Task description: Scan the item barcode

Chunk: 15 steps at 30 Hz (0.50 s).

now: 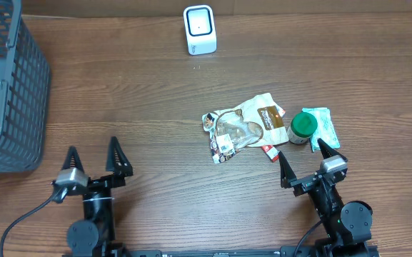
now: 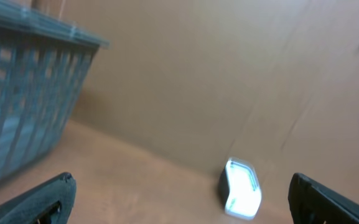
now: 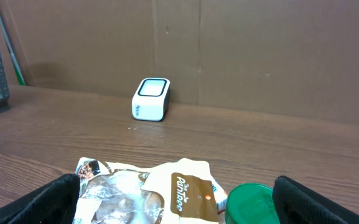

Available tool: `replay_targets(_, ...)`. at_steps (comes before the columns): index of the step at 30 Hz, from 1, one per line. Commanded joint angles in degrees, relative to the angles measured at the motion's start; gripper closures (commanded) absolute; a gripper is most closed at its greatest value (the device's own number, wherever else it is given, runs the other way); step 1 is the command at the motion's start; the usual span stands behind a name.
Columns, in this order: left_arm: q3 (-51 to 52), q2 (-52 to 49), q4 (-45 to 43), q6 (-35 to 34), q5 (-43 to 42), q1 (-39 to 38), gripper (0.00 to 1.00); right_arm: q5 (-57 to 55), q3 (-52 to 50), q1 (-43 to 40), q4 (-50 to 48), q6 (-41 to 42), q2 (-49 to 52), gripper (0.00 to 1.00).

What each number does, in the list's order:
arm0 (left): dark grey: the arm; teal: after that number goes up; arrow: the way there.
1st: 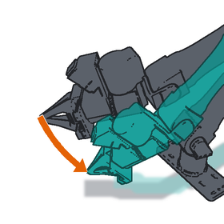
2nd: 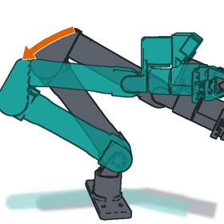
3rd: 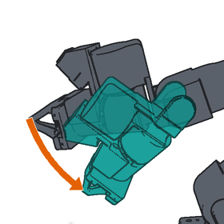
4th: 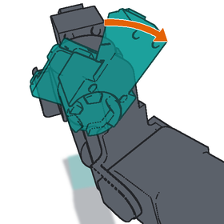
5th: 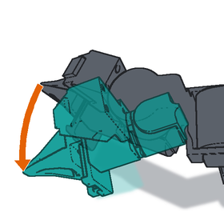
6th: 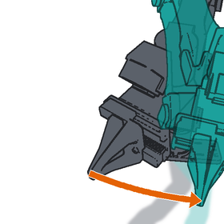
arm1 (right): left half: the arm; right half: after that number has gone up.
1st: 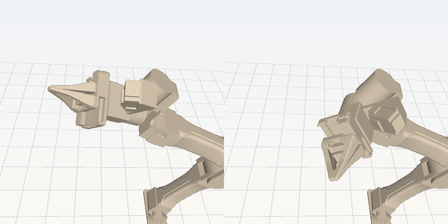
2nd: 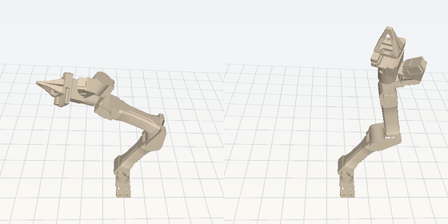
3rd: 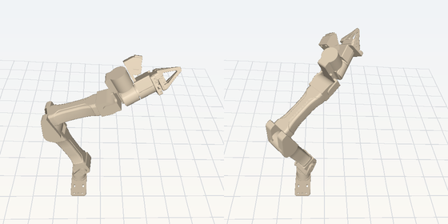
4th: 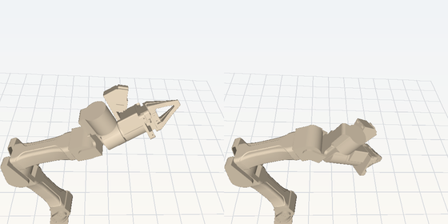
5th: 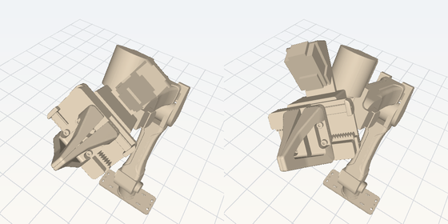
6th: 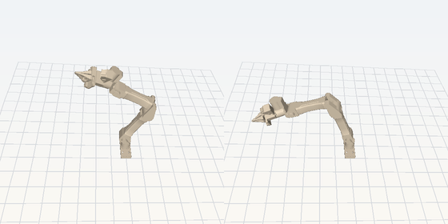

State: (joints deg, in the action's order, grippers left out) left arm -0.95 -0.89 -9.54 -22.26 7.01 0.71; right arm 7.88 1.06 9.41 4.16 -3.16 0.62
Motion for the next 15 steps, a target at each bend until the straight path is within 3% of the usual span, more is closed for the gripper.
replay_targets(1, 0.7, 0.7, 5.3, 1.2, -1.9, -0.4, 0.00, -0.6, -0.6, -0.2, -0.2, 0.3, -0.5, 0.00)
replay_targets(5, 0.7, 0.7, 13.2, 3.6, -2.4, -0.4, 0.00, -0.6, -0.6, -0.2, -0.2, 0.3, -0.5, 0.00)
replay_targets(15, 0.7, 0.7, 13.9, 12.2, -5.1, -0.4, 0.00, -0.6, -0.6, -0.2, -0.2, 0.3, -0.5, 0.00)
